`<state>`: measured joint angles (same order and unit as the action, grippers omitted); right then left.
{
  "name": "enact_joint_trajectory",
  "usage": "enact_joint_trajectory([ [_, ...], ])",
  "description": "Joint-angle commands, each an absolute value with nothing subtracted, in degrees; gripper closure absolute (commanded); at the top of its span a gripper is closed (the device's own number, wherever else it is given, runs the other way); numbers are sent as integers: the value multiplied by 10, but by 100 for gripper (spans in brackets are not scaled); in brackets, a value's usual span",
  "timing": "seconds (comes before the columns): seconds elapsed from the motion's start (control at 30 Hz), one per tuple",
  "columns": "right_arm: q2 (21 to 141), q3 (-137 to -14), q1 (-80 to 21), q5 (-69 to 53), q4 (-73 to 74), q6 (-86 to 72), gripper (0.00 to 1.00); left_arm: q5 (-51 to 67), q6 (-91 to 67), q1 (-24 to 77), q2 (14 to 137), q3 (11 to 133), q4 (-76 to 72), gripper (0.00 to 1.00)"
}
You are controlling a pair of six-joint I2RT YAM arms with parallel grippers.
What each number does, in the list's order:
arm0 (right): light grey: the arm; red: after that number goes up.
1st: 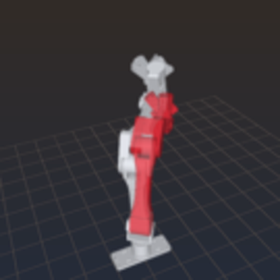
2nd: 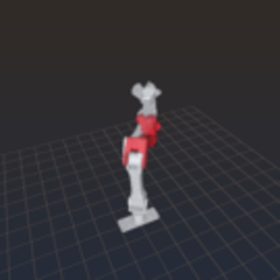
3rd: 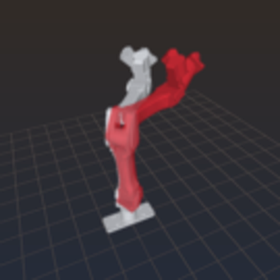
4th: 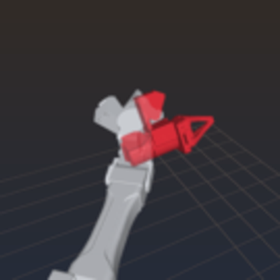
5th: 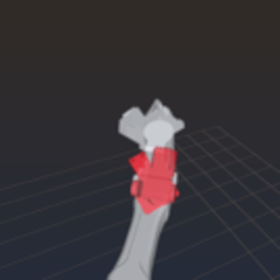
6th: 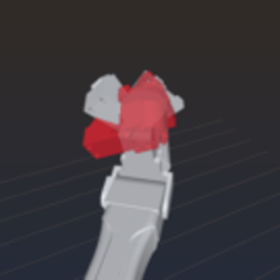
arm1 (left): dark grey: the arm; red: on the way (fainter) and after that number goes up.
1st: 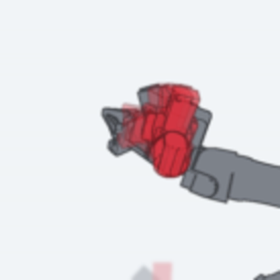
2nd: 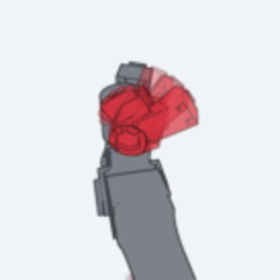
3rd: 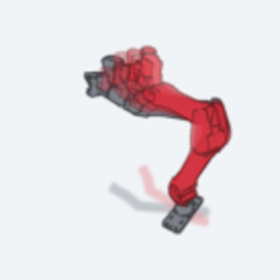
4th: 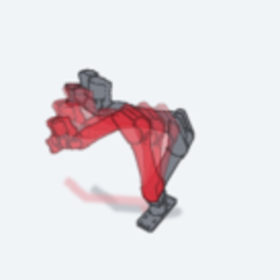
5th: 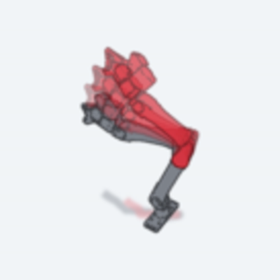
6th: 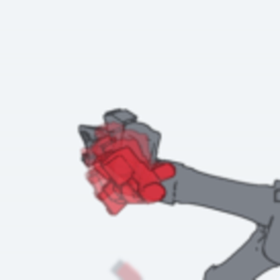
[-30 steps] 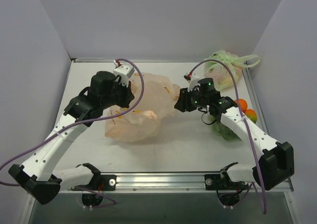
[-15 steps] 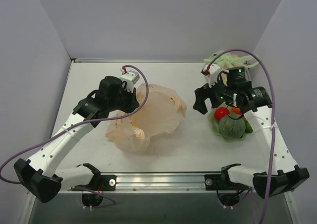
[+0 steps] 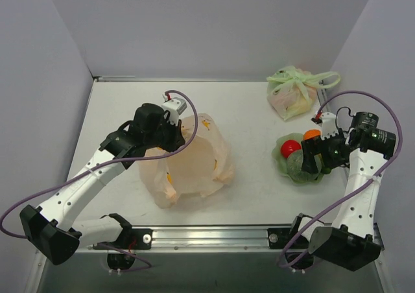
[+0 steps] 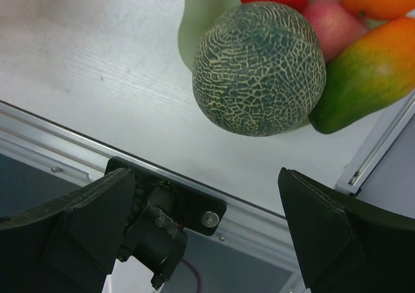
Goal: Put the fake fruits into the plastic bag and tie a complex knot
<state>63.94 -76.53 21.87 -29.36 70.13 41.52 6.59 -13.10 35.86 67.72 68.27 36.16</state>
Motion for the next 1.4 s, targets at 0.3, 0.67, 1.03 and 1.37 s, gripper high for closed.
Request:
enact_joint_trajectory([
  [0.3,742,-821,279,-286,706,342,0,89,-150,372,663,682,334,100],
  [0.67,902,-930,269,-218,557,228,0,92,-159,373,674,691,335,100],
  [1.03,1023,-940,223,-192,488,201,3,91,-162,368,685,697,337,100],
  [1.37,1056,-882,214,-194,446,178,7,86,-178,354,695,697,338,100],
])
